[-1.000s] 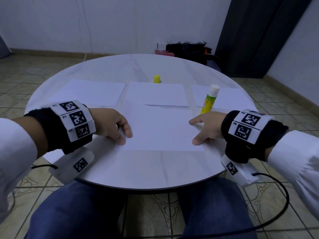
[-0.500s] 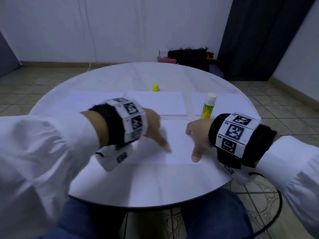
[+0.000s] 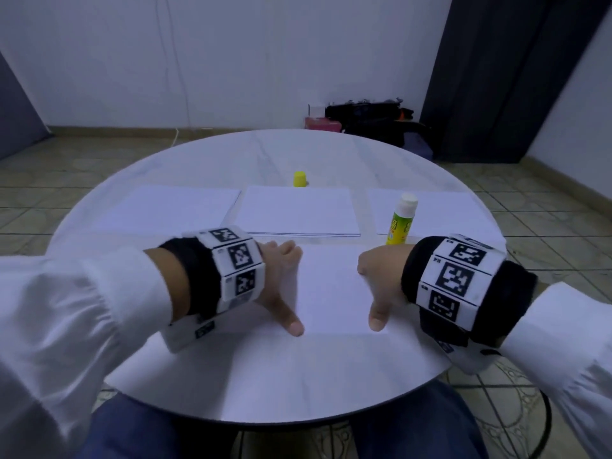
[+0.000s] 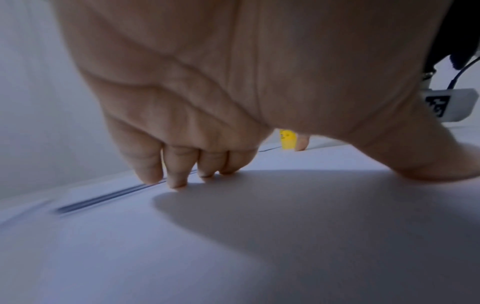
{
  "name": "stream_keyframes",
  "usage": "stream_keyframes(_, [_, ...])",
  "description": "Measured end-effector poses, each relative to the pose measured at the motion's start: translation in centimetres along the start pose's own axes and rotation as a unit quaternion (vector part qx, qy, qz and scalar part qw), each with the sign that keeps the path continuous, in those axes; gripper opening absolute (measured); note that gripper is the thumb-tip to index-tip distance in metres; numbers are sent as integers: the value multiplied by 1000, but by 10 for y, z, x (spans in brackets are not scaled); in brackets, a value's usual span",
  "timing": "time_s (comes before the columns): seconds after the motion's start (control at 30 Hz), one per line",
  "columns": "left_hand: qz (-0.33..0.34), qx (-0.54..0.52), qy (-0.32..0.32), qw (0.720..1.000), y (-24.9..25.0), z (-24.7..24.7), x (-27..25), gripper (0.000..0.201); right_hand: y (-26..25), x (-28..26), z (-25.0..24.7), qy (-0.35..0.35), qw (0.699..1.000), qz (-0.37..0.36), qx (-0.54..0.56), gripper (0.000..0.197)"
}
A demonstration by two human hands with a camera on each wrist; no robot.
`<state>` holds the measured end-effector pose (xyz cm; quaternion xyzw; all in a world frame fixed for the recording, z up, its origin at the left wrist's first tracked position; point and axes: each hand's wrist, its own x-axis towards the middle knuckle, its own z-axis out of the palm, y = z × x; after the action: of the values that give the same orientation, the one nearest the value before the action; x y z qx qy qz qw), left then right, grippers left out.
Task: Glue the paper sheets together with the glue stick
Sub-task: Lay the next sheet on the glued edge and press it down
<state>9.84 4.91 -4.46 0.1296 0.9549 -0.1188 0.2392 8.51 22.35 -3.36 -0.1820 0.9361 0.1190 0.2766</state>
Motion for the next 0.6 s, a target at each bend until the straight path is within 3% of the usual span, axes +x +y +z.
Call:
stream_keyframes(0.07, [-20,8,-25,999,-23,8,-8,134,0,-1,0,-2,1000,13,-10,55])
stream_keyframes(0.13, [-35,14,-40,998,-45,17,-12,136,-2,-3,0,0,1000,16,-14,47])
stream_keyframes(0.23, [-35,19,-43,998,-70,27,-15,143,-5,-7,-2,9,999,37,-24,80])
stream_keyframes(0.3, [-23,23,-38,999,-77,30,-19,140,-11,-10,-3,23,999,28,-27,84])
stream_keyframes(0.43, [-13,23,-28,999,-75,31,-25,133,-41,-22,-2,38,989,-80,-121,78])
stream_keyframes(0.6, [-22,10,-32,999,-77,35,-24,133,-100,-26,-7,2,960,-228,-165,64])
